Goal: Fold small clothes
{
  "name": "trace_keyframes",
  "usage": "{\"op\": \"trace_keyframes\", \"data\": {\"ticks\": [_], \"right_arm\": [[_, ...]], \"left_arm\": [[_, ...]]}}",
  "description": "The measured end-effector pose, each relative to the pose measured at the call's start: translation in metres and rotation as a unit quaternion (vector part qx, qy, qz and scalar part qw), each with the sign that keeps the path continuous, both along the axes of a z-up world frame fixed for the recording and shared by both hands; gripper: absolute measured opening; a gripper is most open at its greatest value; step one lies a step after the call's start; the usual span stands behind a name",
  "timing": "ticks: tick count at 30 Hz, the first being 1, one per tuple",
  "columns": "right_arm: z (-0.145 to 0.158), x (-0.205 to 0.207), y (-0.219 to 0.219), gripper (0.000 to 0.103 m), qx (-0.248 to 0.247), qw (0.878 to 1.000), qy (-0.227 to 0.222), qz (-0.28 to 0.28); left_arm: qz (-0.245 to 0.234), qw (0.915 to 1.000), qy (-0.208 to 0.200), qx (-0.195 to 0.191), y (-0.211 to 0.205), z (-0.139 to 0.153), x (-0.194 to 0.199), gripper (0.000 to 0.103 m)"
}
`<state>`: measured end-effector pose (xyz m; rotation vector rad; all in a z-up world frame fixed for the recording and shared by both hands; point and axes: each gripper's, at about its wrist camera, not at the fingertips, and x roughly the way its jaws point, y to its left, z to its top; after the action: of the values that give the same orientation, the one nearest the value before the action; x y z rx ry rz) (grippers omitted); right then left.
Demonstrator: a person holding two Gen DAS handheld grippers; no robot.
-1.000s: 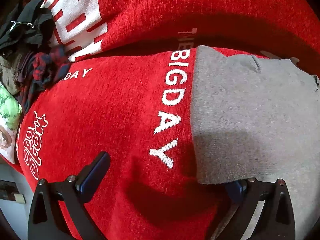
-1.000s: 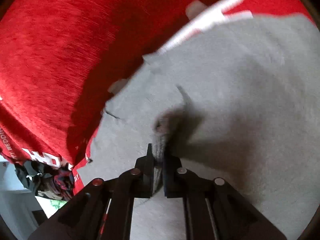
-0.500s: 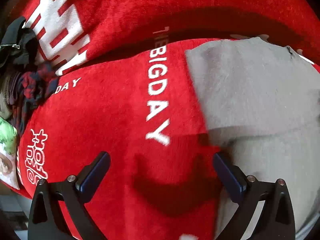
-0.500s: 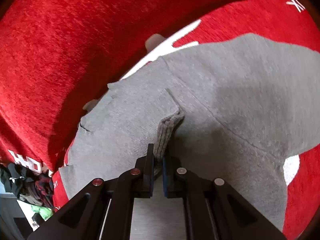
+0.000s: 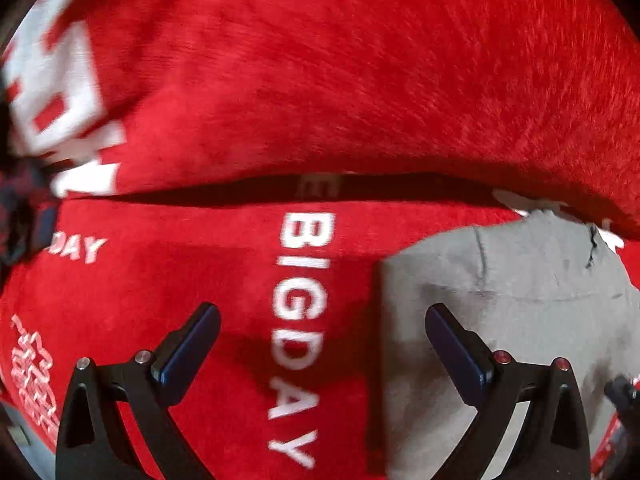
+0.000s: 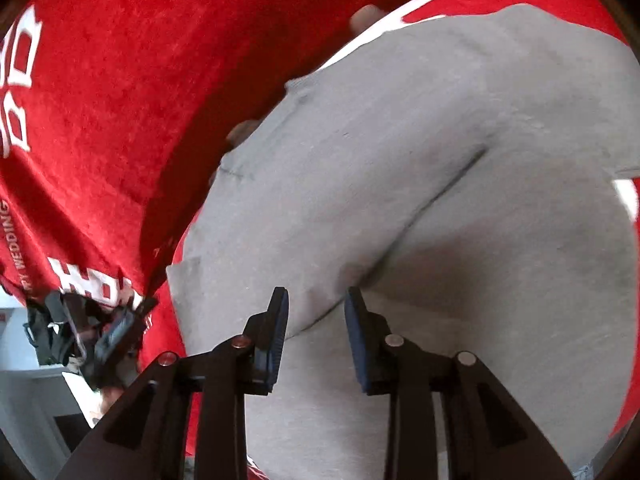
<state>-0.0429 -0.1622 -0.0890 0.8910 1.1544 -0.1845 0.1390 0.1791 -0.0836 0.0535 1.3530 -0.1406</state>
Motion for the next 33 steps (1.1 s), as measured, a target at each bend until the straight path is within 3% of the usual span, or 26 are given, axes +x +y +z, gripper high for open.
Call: {"op": "trace_keyframes", "data": {"ticks": [3, 4, 5, 6, 8, 9, 10, 14, 16, 21, 23, 25, 26, 30, 33], "right_arm": [[0.0, -0.003, -0.023, 0.048, -0.036, 0.998, 0.013, -0.052], [-0.003, -0.006, -0.035, 0.048, -0.035, 0.997, 0.017, -0.072], [-0.006, -0.007, -0.043, 0.048, -0.03, 0.995, 0.019, -0.088], [-0.01, -0.008, -0.054, 0.048, -0.025, 0.994, 0.02, -0.106], [-0.016, -0.002, -0.067, 0.048, -0.014, 0.992, 0.016, -0.124], [-0.02, 0.003, -0.073, 0.031, -0.006, 0.991, 0.014, -0.129], [-0.021, 0.007, -0.076, 0.007, 0.002, 0.992, 0.018, -0.127], [-0.002, 0.014, -0.075, 0.007, -0.033, 0.995, -0.009, -0.093], [-0.003, 0.006, -0.08, 0.007, -0.056, 0.994, 0.006, -0.09], [-0.012, -0.021, -0.091, 0.011, -0.035, 0.991, 0.034, -0.127], [-0.005, -0.021, -0.075, 0.023, -0.025, 0.993, 0.032, -0.115], [0.001, -0.02, -0.05, 0.044, 0.011, 0.996, 0.004, -0.083], [0.002, -0.015, -0.025, 0.05, 0.041, 0.998, -0.011, -0.047], [-0.02, 0.01, 0.084, 0.051, 0.162, 0.983, -0.011, 0.083], [-0.041, 0.025, 0.143, 0.049, 0.187, 0.975, 0.0, 0.121]], "left_arm": [[-0.006, 0.9998, 0.02, -0.005, -0.005, -0.01, 0.002, 0.102], [-0.006, 0.9997, 0.022, -0.002, -0.006, -0.013, 0.002, 0.102], [-0.007, 0.9997, 0.022, 0.002, -0.007, -0.014, 0.001, 0.097], [-0.008, 0.9997, 0.019, 0.01, -0.009, -0.016, 0.0, 0.076], [-0.004, 0.9992, 0.035, 0.019, -0.01, -0.025, 0.002, 0.061], [0.009, 0.9993, 0.033, 0.014, -0.007, -0.025, 0.002, 0.061], [0.015, 0.9993, 0.029, 0.015, -0.006, -0.025, 0.001, 0.061], [0.02, 0.9985, 0.024, 0.045, -0.004, -0.029, 0.002, 0.061], [0.024, 0.9972, 0.023, 0.067, -0.002, -0.034, 0.001, 0.061], [0.046, 0.9972, -0.005, 0.059, 0.015, -0.017, -0.006, 0.061], [0.039, 0.998, -0.02, 0.046, 0.019, -0.005, -0.011, 0.061], [0.029, 0.9984, -0.03, 0.037, 0.025, 0.008, -0.015, 0.061], [0.025, 0.9986, -0.033, 0.033, 0.027, 0.013, -0.018, 0.061], [0.018, 0.999, -0.038, 0.018, 0.038, 0.034, -0.032, 0.061], [0.013, 0.9992, -0.037, 0.008, 0.047, 0.043, -0.041, 0.061]]}}
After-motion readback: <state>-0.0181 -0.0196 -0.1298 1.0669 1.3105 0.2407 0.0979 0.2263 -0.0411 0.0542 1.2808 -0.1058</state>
